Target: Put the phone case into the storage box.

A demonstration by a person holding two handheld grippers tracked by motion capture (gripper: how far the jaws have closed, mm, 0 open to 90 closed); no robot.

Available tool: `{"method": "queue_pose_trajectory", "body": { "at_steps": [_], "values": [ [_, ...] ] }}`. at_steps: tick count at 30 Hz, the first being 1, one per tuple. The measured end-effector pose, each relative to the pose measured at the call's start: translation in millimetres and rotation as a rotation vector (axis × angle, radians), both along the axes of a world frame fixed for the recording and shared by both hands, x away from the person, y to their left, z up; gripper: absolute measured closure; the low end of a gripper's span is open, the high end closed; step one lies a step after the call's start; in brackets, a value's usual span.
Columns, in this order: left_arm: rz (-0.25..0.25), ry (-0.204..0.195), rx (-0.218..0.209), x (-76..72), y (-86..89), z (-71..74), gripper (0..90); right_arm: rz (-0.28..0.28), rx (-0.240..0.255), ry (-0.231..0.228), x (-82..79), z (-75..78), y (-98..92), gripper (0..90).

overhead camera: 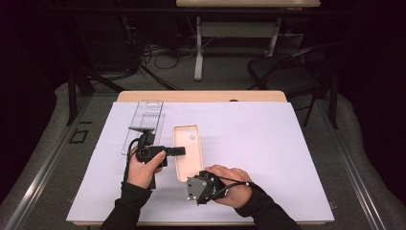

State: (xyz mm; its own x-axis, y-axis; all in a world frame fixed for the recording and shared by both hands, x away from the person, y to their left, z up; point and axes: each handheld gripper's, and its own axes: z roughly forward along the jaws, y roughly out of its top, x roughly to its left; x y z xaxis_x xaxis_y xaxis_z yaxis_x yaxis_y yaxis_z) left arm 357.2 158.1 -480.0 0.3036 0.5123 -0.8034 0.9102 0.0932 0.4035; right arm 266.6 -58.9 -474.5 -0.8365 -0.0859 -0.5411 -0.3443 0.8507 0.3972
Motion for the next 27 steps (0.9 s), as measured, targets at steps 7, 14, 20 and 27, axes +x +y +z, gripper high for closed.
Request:
{"method": "queue_pose_trajectory", "body": {
  "at_steps": [7,14,20,27],
  "values": [
    [-0.007,0.005,-0.001,1.0,1.3,-1.3,80.8,-0.006,-0.003,0.004,-0.5,-0.4,0.1,87.0],
    [-0.010,0.010,-0.005,1.0,1.4,-1.3,80.9,-0.003,0.001,0.003,0.0,-0.7,0.4,86.7],
    [-0.004,0.018,-0.012,1.1,1.4,-1.6,81.0,-0.008,0.000,0.008,0.0,-0.8,0.5,86.5],
    [-0.007,0.025,-0.016,1.4,2.1,-2.0,81.0,-0.010,0.002,0.009,0.1,-1.1,0.9,85.9]
  ]
}}
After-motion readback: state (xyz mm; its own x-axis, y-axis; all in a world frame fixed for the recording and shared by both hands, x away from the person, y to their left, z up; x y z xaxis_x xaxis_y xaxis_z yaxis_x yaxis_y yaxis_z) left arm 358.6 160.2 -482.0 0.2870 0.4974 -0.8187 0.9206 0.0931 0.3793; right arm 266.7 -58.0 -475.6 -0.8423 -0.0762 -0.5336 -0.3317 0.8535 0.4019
